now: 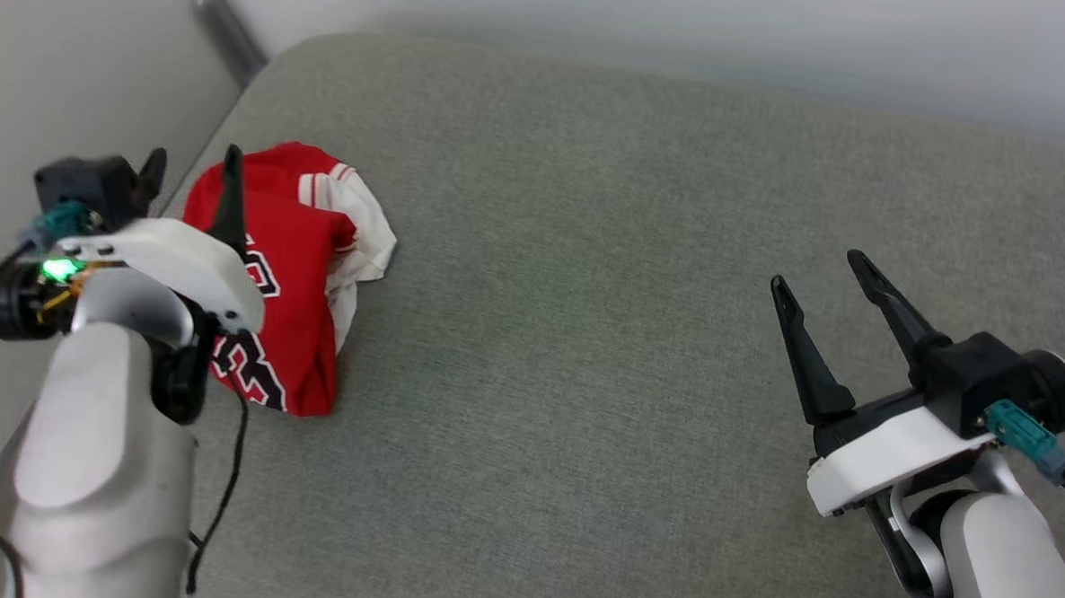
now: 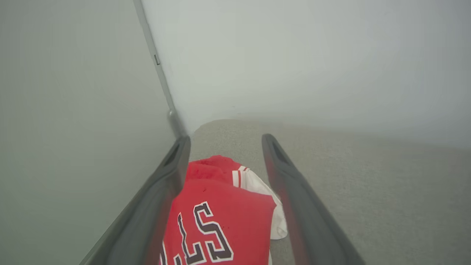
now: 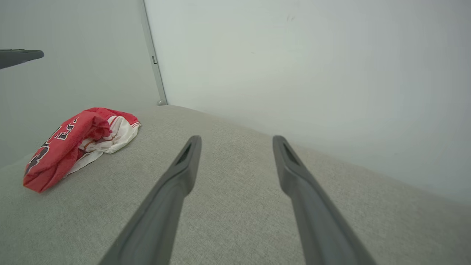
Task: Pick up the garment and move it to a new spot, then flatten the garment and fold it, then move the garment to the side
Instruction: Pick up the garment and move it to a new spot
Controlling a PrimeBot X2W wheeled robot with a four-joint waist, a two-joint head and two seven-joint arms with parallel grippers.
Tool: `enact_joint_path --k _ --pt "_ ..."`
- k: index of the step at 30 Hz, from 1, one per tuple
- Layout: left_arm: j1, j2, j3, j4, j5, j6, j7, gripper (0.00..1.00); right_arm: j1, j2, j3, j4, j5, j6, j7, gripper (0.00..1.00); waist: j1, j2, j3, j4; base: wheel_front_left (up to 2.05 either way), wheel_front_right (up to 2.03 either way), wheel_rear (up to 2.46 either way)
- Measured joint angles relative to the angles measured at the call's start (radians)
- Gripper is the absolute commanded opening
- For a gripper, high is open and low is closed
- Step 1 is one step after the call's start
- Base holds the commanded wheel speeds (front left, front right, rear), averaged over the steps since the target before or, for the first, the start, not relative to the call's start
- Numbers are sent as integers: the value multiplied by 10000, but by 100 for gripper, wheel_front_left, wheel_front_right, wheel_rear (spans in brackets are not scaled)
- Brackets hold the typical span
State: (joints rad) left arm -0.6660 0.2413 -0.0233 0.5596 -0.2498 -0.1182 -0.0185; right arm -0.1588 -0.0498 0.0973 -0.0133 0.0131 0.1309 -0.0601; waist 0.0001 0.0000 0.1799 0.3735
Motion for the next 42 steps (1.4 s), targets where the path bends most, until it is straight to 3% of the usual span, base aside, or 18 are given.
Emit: enact_joint_path --k 9,15,18,19,20,21,22,26,27,28,34,42 --pt "-1656 1636 -518 2583 -1402 -123 3618 100 -765 0 132 -88 -138 0 -82 100 0 0 1576 -944 0 0 0" --pt "-1878 1944 -644 3929 -2642 -125 5354 100 -1137 -2 192 73 -150 0 -328 100 1 0 2353 -1470 0 0 0" --pt "-2052 2186 -556 4341 -3005 -130 5634 100 -1224 -2 276 163 -140 0 -416 100 0 0 2554 -1673 0 0 0" --pt "-2086 2176 -510 4475 -3093 -132 5659 96 -1249 -2 286 219 -127 0 -441 100 0 1 2597 -1720 0 0 0" --pt "-2152 2151 -479 4604 -3124 -132 5653 49 -1264 -2 284 249 -127 0 -453 100 0 0 2627 -1749 0 0 0" --pt "-2211 2136 -493 4700 -3127 -125 5565 28 -1274 -2 247 293 -127 0 -464 100 0 0 2634 -1753 0 0 0" --pt "-2237 2075 -489 4801 -3135 -125 5482 0 -1271 -2 217 341 -123 0 -485 100 0 1 2611 -1743 0 0 0" --pt "-2406 1824 -639 5060 -3041 -46 4884 0 -1240 -4 56 495 -115 0 -499 100 0 0 2411 -1554 0 0 0" --pt "-2411 1810 -690 5066 -2934 31 4506 0 -1228 -4 44 554 -113 0 -499 100 0 0 2330 -1514 0 0 0" --pt "-2551 1866 -876 4995 -2525 286 3252 0 -1218 -2 82 686 -17 0 -583 100 0 0 2051 -1400 0 0 0" --pt "-3244 1847 -1160 4627 -1927 708 926 0 -908 -2 -38 955 211 0 -750 100 0 0 1269 -1220 0 0 0" --pt "-3893 1482 -1551 4092 -1430 740 -1578 0 -346 -2 -211 1152 606 0 -903 100 -2 0 66 -1236 0 0 0"
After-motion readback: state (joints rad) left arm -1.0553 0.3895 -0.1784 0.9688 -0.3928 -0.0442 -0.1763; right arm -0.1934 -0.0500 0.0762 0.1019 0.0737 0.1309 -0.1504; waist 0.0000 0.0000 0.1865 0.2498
